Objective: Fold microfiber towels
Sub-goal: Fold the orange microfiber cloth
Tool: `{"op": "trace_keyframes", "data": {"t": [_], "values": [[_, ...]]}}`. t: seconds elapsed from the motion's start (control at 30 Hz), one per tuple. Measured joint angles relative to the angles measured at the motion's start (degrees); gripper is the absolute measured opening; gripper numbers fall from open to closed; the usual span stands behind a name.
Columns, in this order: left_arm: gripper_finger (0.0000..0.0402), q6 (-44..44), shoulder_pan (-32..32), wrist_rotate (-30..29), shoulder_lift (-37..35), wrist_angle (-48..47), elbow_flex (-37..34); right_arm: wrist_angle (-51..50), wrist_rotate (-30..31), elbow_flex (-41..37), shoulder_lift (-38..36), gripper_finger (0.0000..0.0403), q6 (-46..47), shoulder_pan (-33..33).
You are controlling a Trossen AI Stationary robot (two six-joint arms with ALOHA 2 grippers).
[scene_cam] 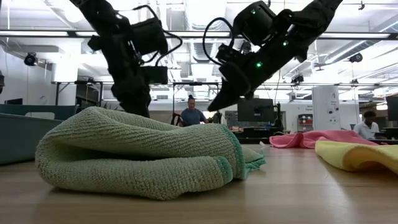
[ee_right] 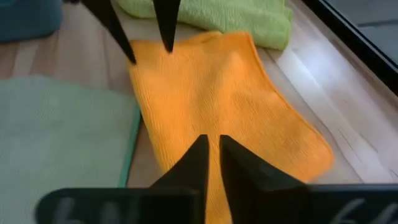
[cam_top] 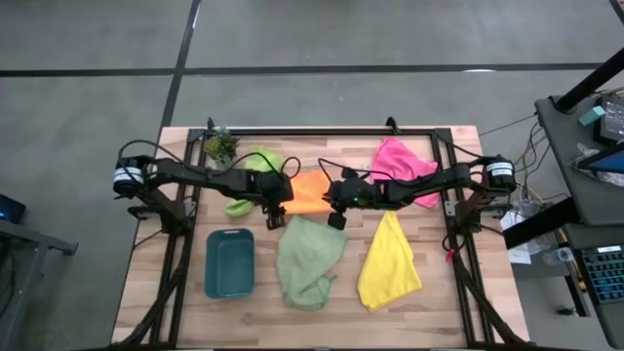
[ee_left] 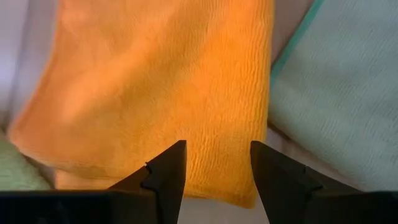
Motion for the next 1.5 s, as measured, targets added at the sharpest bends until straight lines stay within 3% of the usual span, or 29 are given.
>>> {"op": "trace_keyframes", "data": {"t": [0.13, 0.47, 1.17, 1.4, 1.5], "values": [[0.0163, -1.7, 0.0, 0.0, 0.4, 0.7, -1.2, 4.8, -0.5, 0.1, 3.9, 0.001, -0.5, -1.0], [0.0163, -5.7, 0.2, -0.3, 0.4, 2.5, -5.6, 3.5, -4.0, 2.8, 10.4, 0.0009, 3.1, -6.2], [0.0163, -6.4, 0.2, -1.5, -3.7, 3.3, -6.4, -8.7, -3.9, 2.9, 8.5, 0.0009, 2.0, -8.9], [0.0163, -3.6, 0.3, -9.1, -7.5, 3.6, -6.5, -9.1, -3.9, 2.8, 5.8, 0.0009, 2.5, -8.1], [0.0163, -2.5, 0.9, -10.3, -7.6, 6.6, -7.1, -8.9, -6.8, 2.8, 5.7, 0.0009, 2.7, -7.3]]}}
